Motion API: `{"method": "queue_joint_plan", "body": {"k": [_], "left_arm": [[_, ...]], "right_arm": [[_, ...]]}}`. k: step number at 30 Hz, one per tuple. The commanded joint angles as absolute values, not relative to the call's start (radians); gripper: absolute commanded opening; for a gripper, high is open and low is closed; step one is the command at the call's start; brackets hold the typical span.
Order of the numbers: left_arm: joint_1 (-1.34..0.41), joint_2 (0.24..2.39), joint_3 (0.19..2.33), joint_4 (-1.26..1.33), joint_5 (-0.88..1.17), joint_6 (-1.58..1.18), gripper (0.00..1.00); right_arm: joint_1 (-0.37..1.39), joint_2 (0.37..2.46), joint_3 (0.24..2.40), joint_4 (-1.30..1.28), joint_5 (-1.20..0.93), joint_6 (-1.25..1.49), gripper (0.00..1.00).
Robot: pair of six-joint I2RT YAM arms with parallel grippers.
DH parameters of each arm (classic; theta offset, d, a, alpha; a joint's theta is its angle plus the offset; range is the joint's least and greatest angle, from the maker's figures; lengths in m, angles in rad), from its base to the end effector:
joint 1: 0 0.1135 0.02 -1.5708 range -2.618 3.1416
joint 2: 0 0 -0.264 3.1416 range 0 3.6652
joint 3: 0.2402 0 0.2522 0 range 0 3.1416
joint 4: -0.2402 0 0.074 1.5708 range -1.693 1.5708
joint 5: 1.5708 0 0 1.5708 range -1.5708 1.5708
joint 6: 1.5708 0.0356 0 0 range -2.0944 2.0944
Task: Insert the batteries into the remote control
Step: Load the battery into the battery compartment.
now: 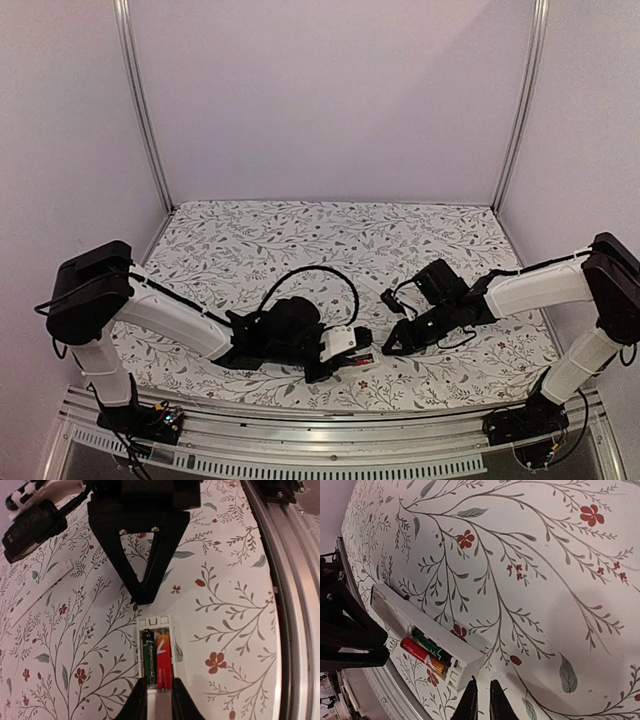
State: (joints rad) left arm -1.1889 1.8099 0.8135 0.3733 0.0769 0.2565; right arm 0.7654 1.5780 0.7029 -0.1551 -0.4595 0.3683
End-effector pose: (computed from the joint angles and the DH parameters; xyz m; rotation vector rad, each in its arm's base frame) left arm 0.1297 -0.3304 0.1330 1.5268 1.6640 -0.5980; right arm 0.1906 0.2050 0.1371 -0.7227 2.6816 0.9592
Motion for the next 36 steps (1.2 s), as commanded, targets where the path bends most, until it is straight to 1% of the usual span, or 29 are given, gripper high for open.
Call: {"method": "queue_joint_plan", "body": {"k": [1, 2, 4, 9, 16, 24, 36], "left_arm": [[-1.201, 1.818, 0.823, 0.337, 0.103, 0.246, 0.17], [-1.202, 1.814, 0.823, 0.334, 0.105, 0.246, 0.15], [-1.201, 1.809, 0.821, 0.326, 0.107, 0.242, 0.13], [-1.201, 1.799, 0.804, 0.314, 0.095, 0.246, 0.13], [-1.198, 1.813, 0.801, 0.324, 0.075, 0.243, 0.13], [-1.2, 1.84, 0.819, 0.343, 0.048, 0.246, 0.13], [-1.2, 1.876, 0.844, 0.333, 0.065, 0.251, 0.11]], "right_arm": [[0.77, 1.593, 0.686, -0.13, -0.489, 0.382, 0.09], [0.77, 1.594, 0.686, -0.13, -0.492, 0.382, 0.09], [0.77, 1.594, 0.686, -0.129, -0.49, 0.383, 0.09], [0.772, 1.589, 0.689, -0.123, -0.494, 0.389, 0.12], [0.777, 1.594, 0.689, -0.112, -0.509, 0.389, 0.13], [0.789, 1.634, 0.689, -0.087, -0.548, 0.389, 0.06], [0.801, 1.647, 0.69, -0.089, -0.55, 0.389, 0.03]]}}
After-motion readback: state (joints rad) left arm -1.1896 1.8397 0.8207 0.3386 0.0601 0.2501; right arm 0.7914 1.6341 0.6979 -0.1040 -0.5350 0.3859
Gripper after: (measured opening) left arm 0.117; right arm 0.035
